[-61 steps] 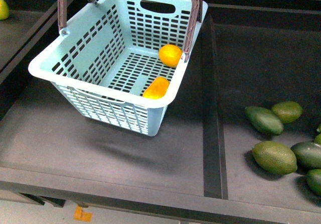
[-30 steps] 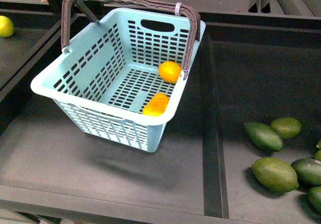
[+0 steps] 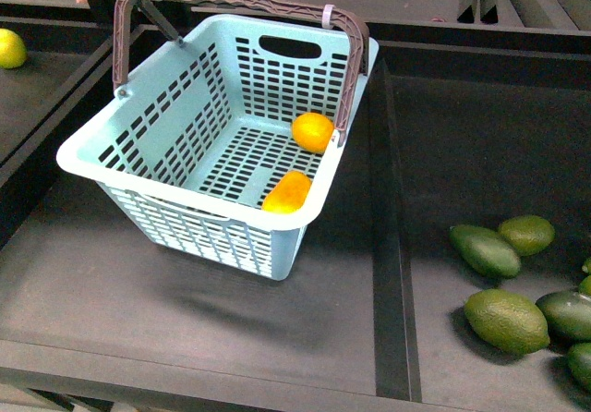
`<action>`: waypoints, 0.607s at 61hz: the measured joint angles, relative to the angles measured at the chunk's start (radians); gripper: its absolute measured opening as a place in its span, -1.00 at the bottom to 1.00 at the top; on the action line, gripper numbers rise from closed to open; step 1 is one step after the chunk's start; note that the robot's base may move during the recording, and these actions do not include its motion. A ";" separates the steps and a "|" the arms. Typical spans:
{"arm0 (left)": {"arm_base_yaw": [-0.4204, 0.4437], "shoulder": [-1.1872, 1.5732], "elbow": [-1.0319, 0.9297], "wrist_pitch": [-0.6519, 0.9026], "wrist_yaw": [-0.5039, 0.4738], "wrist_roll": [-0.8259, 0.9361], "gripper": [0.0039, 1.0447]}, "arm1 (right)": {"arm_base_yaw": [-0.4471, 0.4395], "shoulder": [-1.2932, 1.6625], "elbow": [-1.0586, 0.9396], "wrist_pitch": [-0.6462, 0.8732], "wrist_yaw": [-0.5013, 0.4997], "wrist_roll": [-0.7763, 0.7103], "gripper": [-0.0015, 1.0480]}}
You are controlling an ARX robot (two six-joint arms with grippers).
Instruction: Pick lemon and mango into basket
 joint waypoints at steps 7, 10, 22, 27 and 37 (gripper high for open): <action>0.000 -0.042 0.000 -0.042 0.000 0.000 -0.94 | 0.000 0.000 0.000 0.000 0.000 0.000 0.83; 0.000 -0.058 0.000 -0.058 0.000 0.000 -0.94 | 0.000 0.000 0.000 0.000 0.000 0.000 0.83; 0.000 -0.164 0.000 -0.189 0.000 0.000 -0.94 | 0.000 0.000 0.000 0.000 0.000 0.000 0.83; 0.000 -0.261 0.000 -0.271 0.000 0.000 -0.94 | 0.000 0.000 0.000 0.000 0.000 0.000 0.83; 0.000 -0.271 0.000 -0.276 0.000 0.000 -0.94 | 0.000 0.000 0.000 0.000 0.000 0.000 0.83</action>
